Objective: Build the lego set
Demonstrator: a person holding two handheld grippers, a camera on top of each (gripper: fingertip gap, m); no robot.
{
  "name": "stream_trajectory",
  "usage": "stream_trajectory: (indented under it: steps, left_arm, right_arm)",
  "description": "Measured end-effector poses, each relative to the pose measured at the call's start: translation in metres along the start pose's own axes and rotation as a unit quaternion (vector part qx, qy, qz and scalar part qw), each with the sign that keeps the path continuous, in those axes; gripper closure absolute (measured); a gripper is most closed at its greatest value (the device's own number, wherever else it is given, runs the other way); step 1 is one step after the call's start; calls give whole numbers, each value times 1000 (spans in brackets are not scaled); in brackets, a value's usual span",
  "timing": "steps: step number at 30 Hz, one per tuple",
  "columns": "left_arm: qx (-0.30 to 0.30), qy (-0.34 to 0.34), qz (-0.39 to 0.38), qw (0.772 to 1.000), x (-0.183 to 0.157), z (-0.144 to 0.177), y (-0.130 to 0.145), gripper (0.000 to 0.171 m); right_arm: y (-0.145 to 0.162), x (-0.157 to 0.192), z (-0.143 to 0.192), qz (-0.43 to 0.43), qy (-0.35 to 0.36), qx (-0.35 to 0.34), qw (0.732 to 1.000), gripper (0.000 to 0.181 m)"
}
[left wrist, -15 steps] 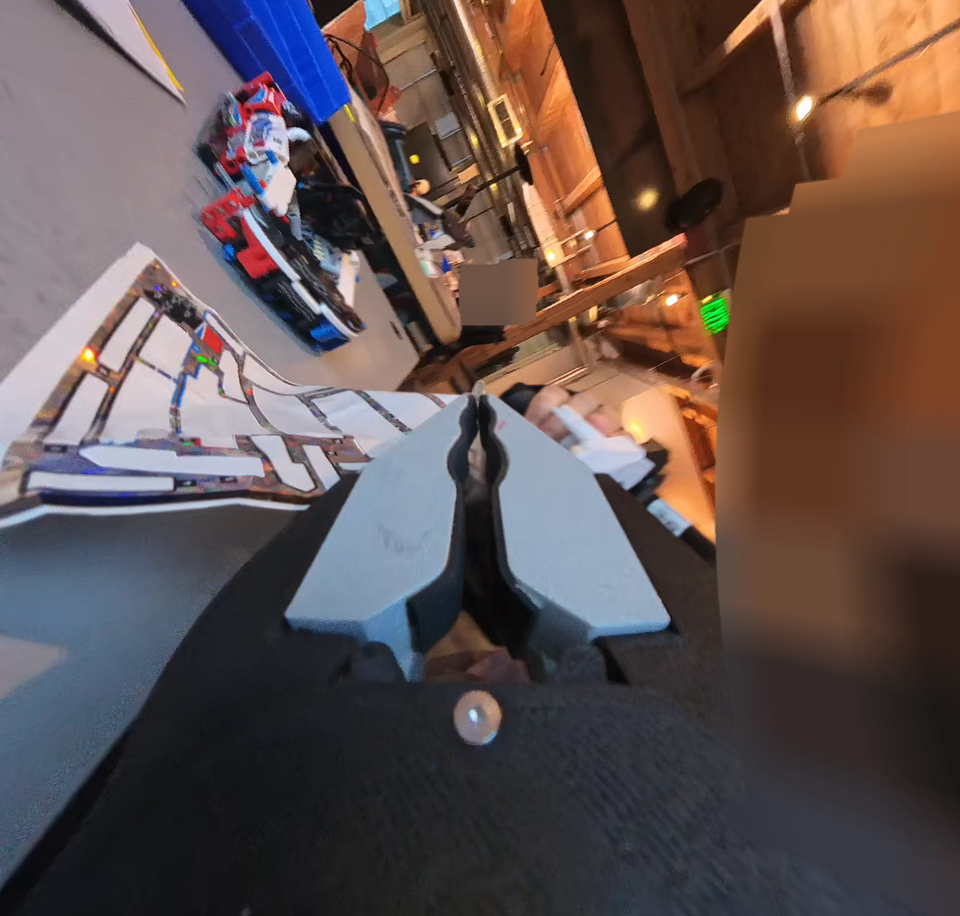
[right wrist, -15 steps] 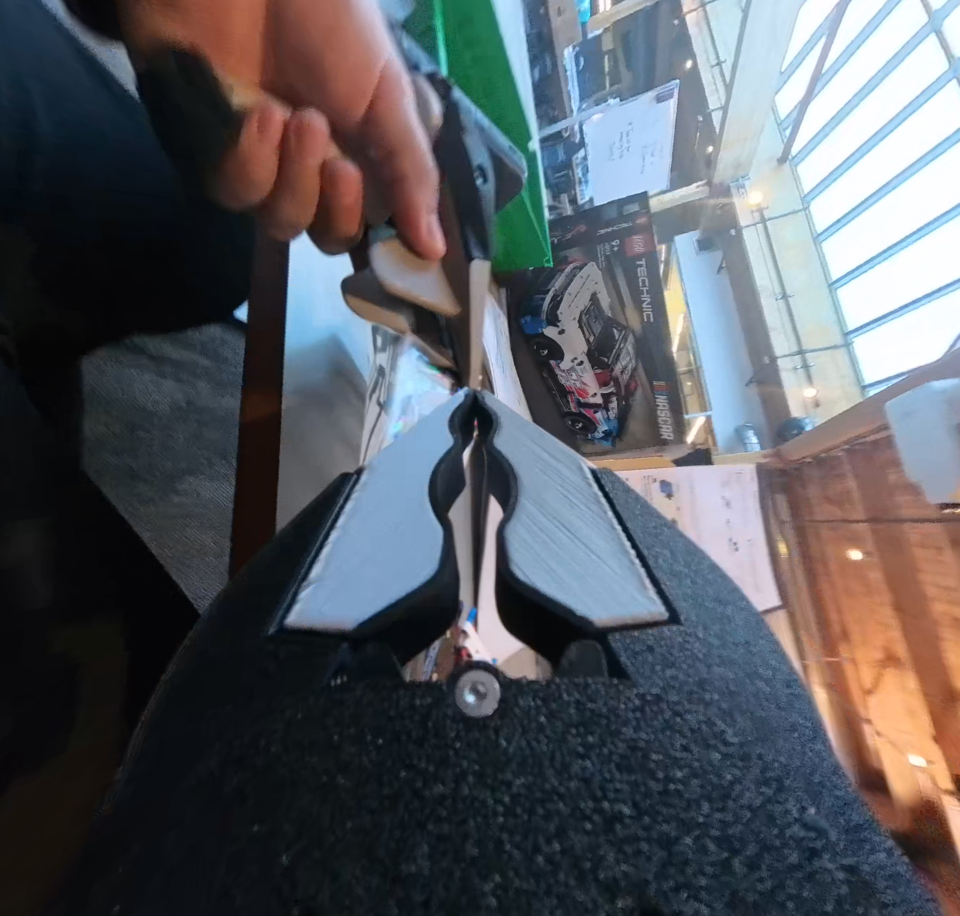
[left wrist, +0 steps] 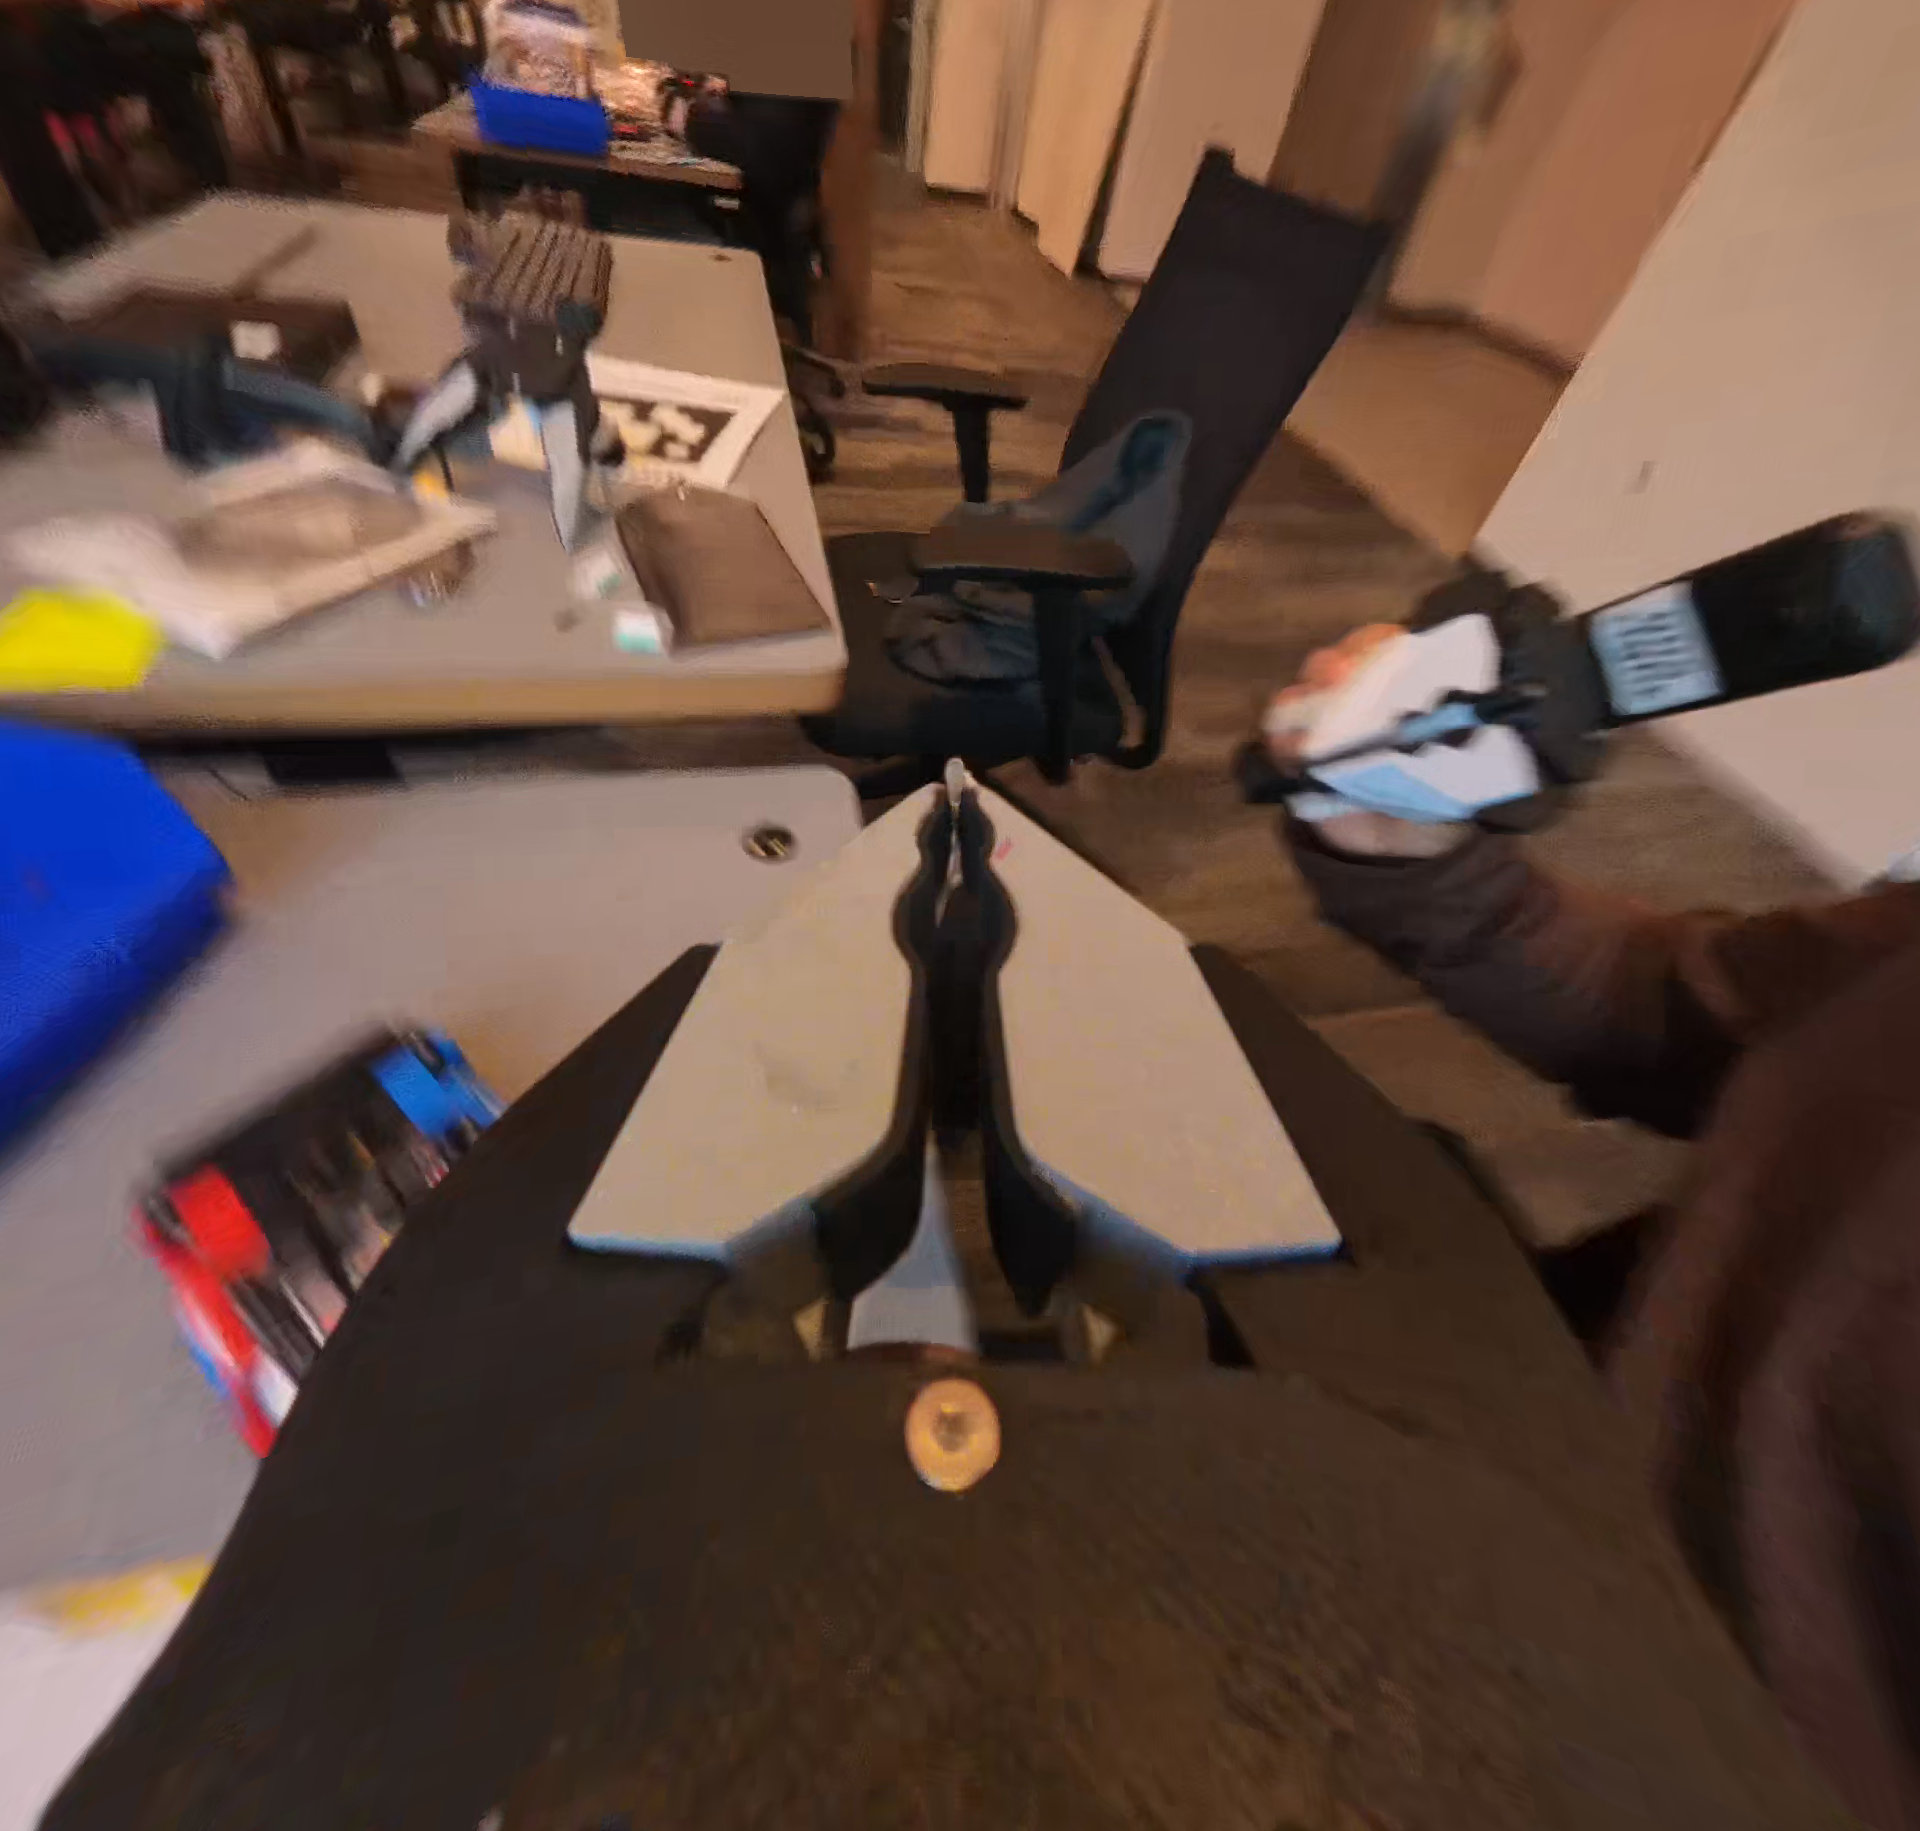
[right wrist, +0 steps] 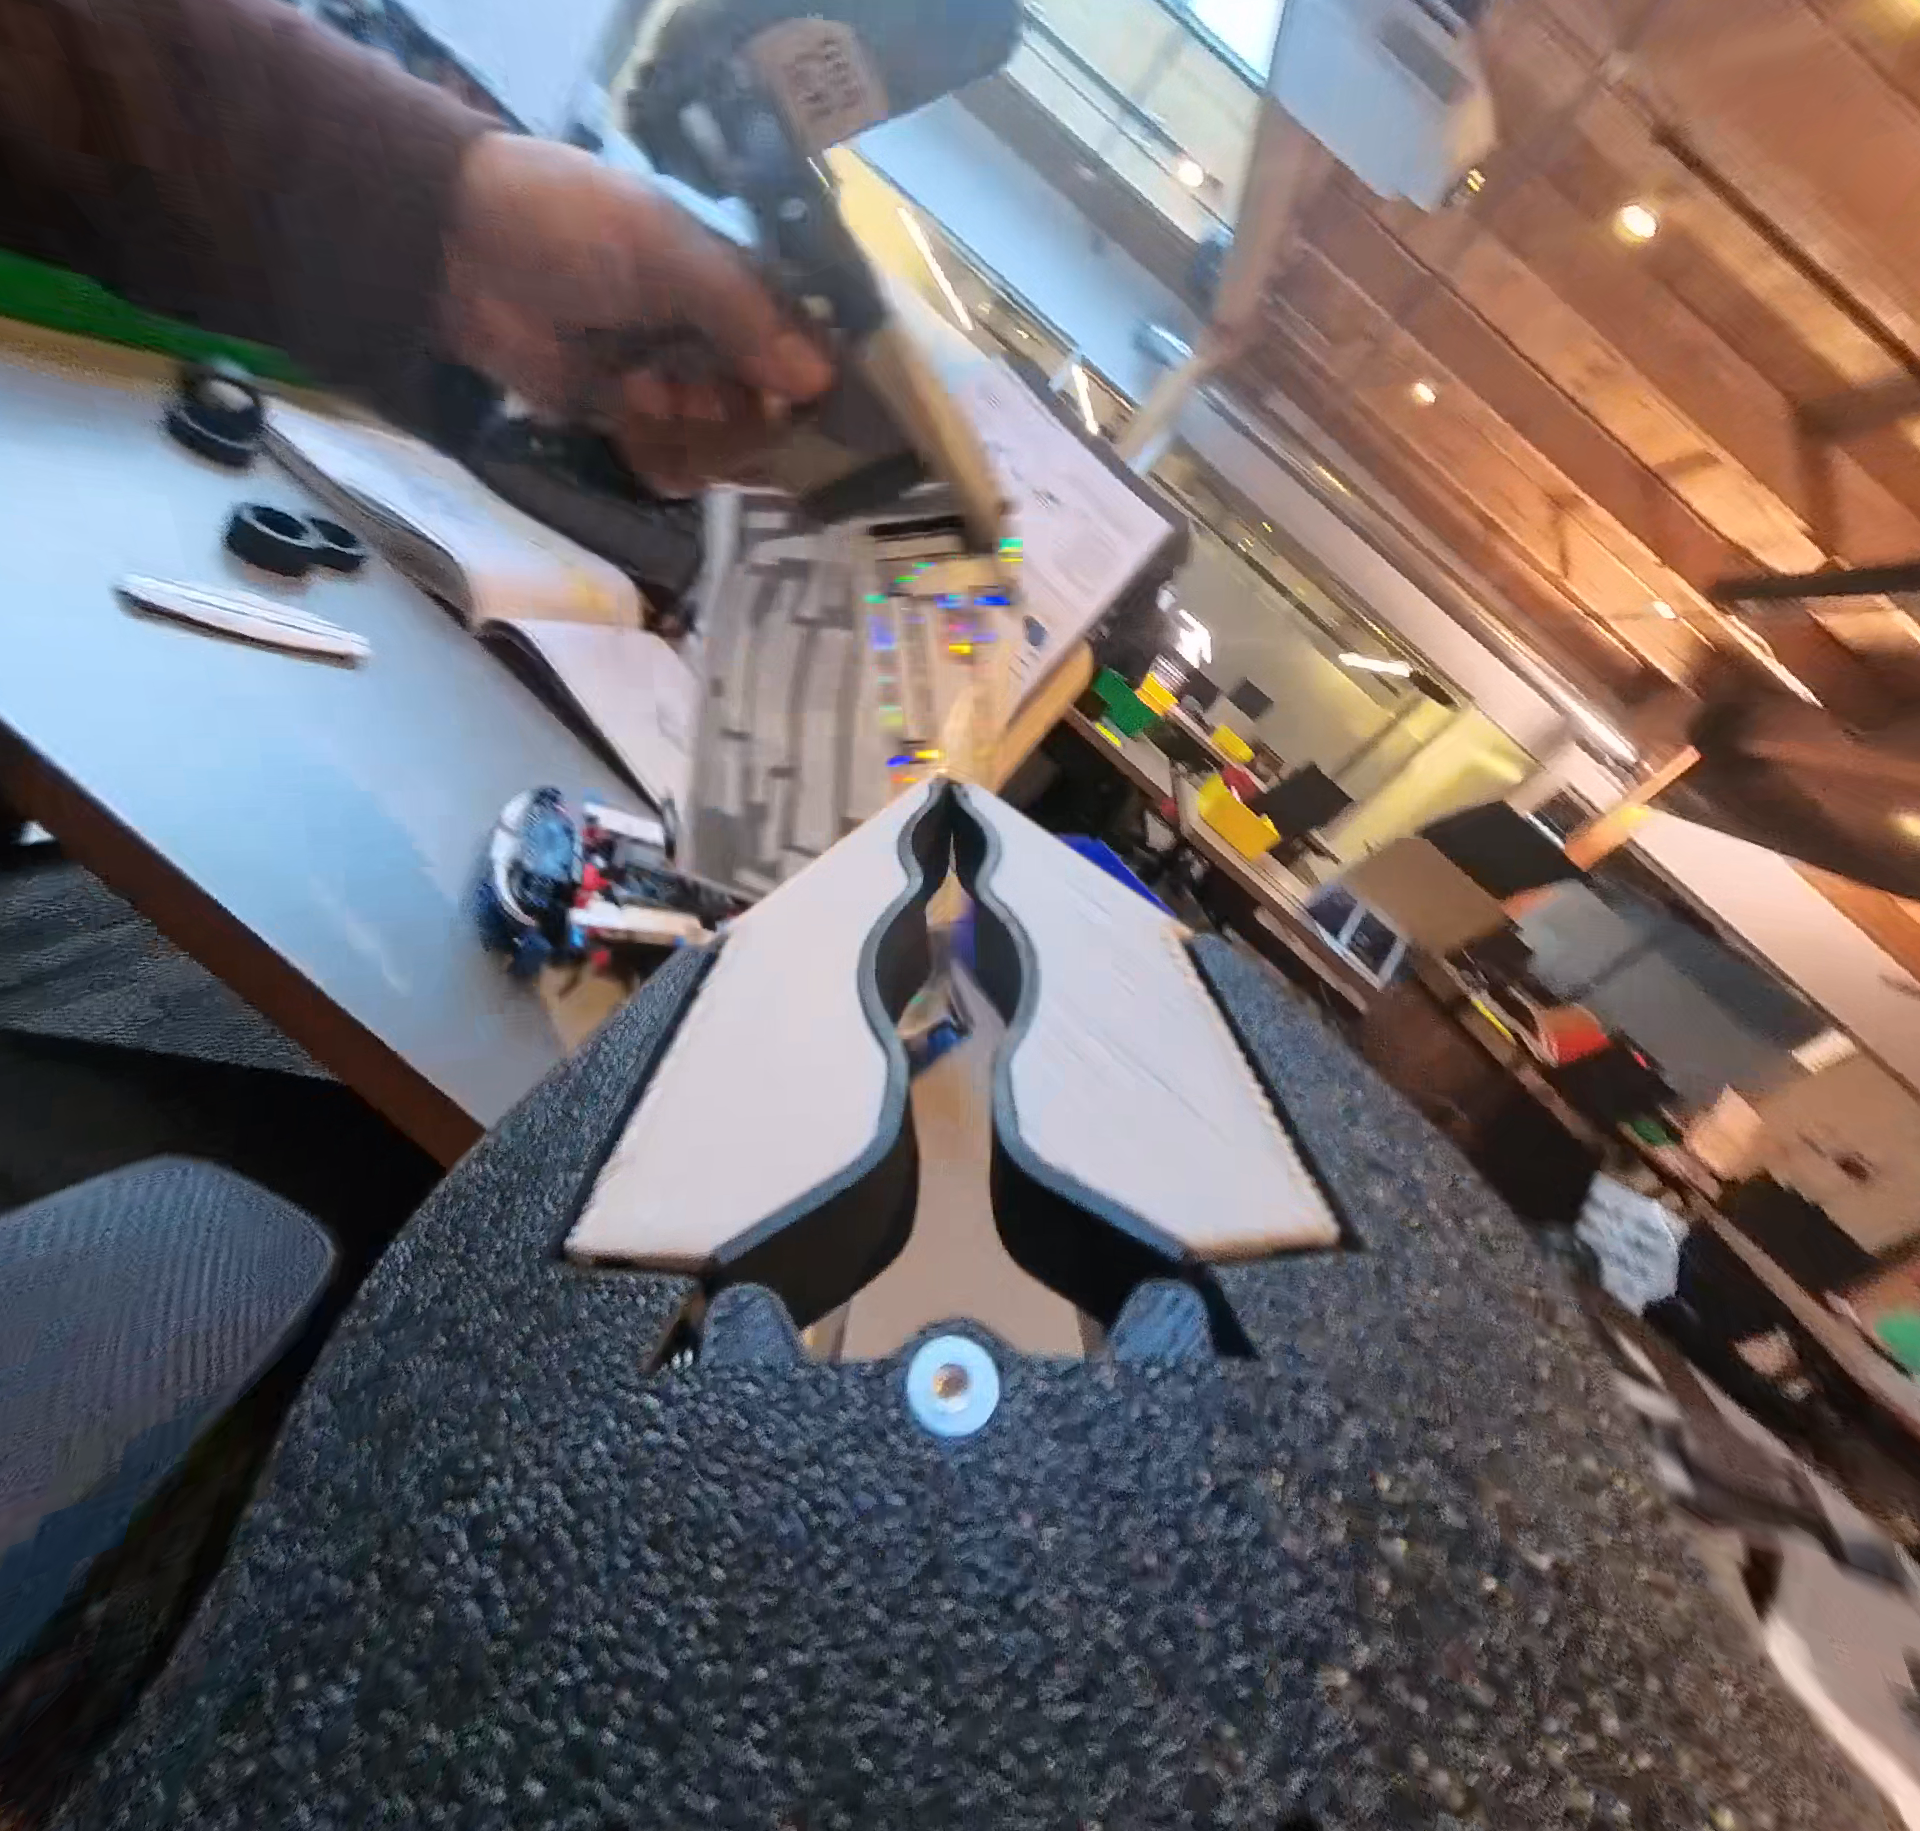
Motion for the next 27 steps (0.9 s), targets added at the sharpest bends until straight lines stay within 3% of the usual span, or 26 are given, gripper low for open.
stream_trajectory:
  steps: [3, 5, 7, 10, 14, 18, 24, 27]
  left_arm:
    - [-3, -7, -136, 991, 15, -90, -44, 171]
    - [-26, 0, -132, 991, 27, -137, -54, 171]
    - [-64, 11, -114, 991, 35, -170, -49, 171]
    - [-77, -6, -104, 992, 41, -200, -7, 171]
    - [-1, -79, -39, 996, 52, -222, 72, 171]
    - [101, -155, 109, 977, 67, -229, 136, 171]
    - [141, -201, 200, 949, 69, -215, 183, 165]
    - [146, -206, 234, 939, 71, -208, 195, 163]
  right_arm:
    - [29, -21, 38, -39, 45, 32, 998, 181]
    - [53, -28, 58, -83, 63, 45, 993, 181]
    - [78, -32, 74, -135, 78, 57, 986, 181]
    - [114, -31, 93, -214, 86, 71, 970, 181]
    - [152, -25, 104, -298, 81, 79, 948, 181]
    - [173, -19, 100, -369, 63, 68, 925, 181]
    - [180, -22, 89, -492, 8, -3, 870, 181]
    - [181, -20, 83, -503, -8, -5, 864, 181]
Point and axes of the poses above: each gripper's, where its closed fingertips meet, z back along the fingers, y out of its underside, x = y × z across the jaws, the point moved 5 cm from there along z, back along the fingers, and after that the axes turned 10 degrees about -y, right-handed, at the moved point
